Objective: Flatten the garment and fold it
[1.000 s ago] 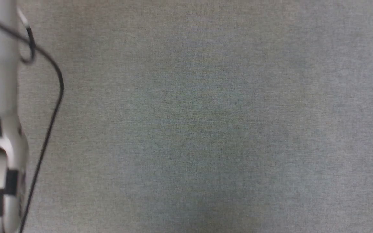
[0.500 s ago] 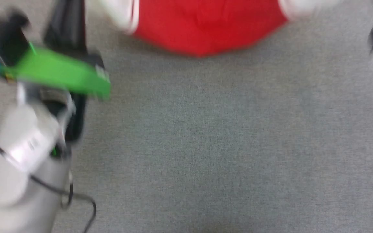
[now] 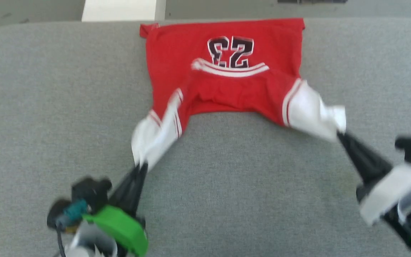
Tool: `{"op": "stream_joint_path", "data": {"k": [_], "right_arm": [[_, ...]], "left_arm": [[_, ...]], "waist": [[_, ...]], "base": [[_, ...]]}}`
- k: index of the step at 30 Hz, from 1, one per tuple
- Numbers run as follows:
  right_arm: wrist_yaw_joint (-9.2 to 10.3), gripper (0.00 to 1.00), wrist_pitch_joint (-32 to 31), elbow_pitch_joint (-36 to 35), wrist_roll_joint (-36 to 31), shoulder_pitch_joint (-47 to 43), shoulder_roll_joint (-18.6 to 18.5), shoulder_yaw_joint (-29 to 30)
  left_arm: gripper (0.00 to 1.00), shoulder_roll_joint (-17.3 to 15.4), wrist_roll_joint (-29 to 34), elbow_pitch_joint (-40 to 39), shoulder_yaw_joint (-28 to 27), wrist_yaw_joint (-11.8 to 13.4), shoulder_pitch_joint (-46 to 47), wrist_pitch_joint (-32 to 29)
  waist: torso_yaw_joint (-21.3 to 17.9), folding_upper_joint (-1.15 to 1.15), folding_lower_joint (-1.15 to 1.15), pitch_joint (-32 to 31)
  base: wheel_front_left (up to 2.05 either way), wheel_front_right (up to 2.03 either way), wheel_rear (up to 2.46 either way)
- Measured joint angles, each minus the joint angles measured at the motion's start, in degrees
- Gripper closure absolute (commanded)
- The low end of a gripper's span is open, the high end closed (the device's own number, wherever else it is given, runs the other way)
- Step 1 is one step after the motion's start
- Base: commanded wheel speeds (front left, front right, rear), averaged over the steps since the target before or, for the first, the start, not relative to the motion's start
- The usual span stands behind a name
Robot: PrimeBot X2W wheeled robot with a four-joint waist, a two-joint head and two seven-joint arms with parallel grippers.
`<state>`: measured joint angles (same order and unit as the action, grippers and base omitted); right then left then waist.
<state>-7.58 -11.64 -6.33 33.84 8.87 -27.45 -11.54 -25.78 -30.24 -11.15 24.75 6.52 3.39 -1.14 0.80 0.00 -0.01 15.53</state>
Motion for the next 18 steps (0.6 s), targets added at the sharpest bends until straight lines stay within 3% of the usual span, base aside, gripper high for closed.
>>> {"op": "stream_joint_path", "data": {"k": [9, 18], "right_arm": [[0.00, 1.00, 0.15, 0.10, 2.74, -16.53, -0.66, 0.86], [0.00, 1.00, -1.71, 4.19, 3.46, -27.93, -1.66, 3.33]], "left_arm": [[1.00, -1.54, -0.21, 5.69, 2.19, -0.25, -7.92, -0.30], [1.00, -4.49, -2.01, 9.46, 3.88, -0.41, -13.46, -5.39]], "waist": [[0.57, 0.00, 0.00, -4.18], [0.82, 0.00, 0.00, -6.62]], "base": [[0.00, 0.00, 0.00], [0.00, 0.00, 0.00]]}}
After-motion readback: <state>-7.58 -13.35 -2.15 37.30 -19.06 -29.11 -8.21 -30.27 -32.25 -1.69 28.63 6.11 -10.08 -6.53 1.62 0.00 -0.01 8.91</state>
